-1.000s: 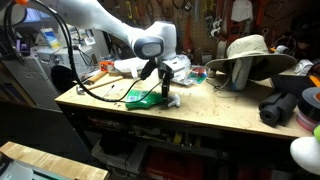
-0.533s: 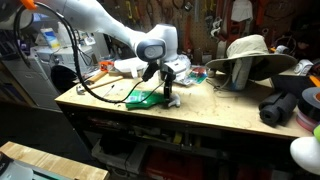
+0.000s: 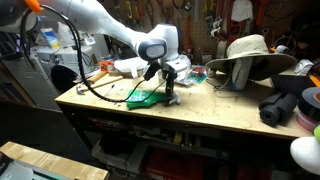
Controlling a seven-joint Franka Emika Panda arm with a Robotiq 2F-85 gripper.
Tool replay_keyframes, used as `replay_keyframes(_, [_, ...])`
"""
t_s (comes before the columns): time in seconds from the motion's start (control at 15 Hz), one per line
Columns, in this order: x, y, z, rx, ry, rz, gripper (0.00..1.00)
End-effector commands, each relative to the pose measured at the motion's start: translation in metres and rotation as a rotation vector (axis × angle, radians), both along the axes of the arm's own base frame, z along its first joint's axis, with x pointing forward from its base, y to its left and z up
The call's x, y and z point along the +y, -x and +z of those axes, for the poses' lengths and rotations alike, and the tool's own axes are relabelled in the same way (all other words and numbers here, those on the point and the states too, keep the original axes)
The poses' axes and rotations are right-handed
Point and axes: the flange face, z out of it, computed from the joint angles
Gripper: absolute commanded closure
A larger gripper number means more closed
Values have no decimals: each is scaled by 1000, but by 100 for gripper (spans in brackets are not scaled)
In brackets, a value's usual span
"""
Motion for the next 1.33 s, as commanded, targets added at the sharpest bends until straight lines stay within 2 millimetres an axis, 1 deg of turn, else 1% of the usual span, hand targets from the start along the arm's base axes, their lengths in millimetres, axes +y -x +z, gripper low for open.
replay_keyframes(0.0, [-3,2,2,6,14,20,70])
replay_keyframes(0.13, [-3,4,6,-2,29,32,83])
replay_keyframes(0.2, [-5,6,10,-6,41,48,86])
replay_keyframes(0.53, [-11,19,37,-66,131,96,88])
replay_keyframes(0.8, [-14,34,67,-130,232,116,88])
replay_keyframes(1.0, [-12,46,90,-185,324,123,88])
replay_keyframes(1.27, [3,61,115,-261,454,177,88])
